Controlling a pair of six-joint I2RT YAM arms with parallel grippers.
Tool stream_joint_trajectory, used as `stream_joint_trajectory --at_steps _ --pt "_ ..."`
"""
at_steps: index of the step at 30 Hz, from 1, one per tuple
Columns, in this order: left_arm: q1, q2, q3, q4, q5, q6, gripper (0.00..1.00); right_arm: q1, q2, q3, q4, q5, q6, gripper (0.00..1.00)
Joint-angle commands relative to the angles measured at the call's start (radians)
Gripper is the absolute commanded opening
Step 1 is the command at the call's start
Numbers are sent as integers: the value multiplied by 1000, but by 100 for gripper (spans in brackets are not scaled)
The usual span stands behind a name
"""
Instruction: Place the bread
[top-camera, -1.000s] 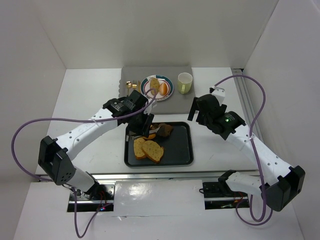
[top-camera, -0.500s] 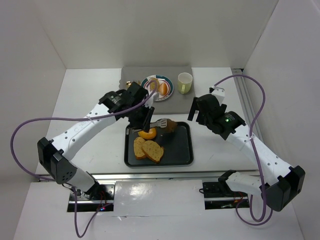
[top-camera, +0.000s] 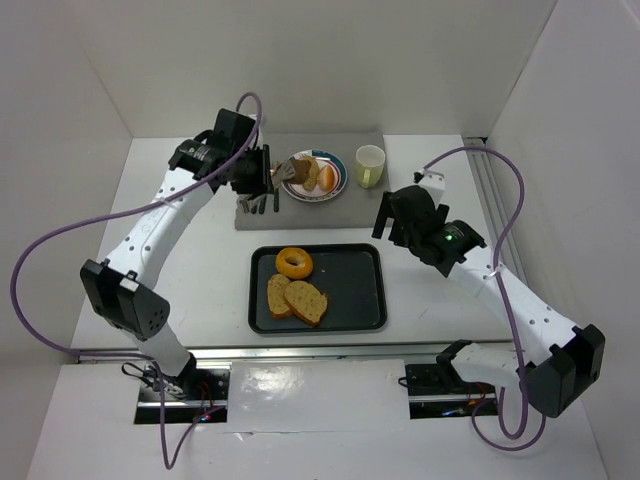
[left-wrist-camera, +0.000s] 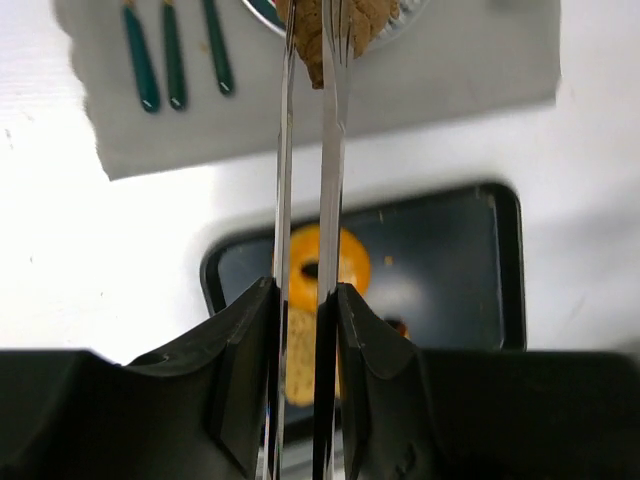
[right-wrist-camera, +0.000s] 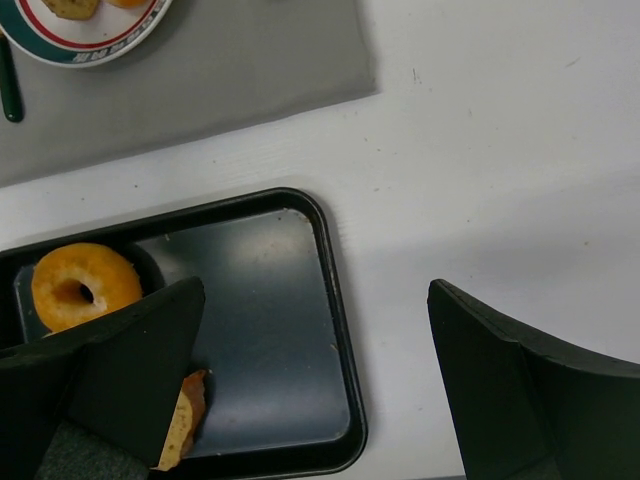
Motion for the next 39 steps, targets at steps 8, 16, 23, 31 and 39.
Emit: stream_joint_trajectory --at_steps 8,16,23,31,39 --pt "86 198 69 314 -100 -188 0 -6 83 -14 89 -24 -36 100" --pt "85 298 120 294 -140 -227 0 -6 84 -3 89 -15 -24 100" --pt "85 275 6 335 -94 -227 0 -6 84 -3 77 -6 -24 100" --pt "46 237 -68 355 -94 -218 32 -6 75 6 77 -6 -4 100" --pt "-3 152 -77 344 -131 -199 39 -6 29 -22 77 -6 -4 100"
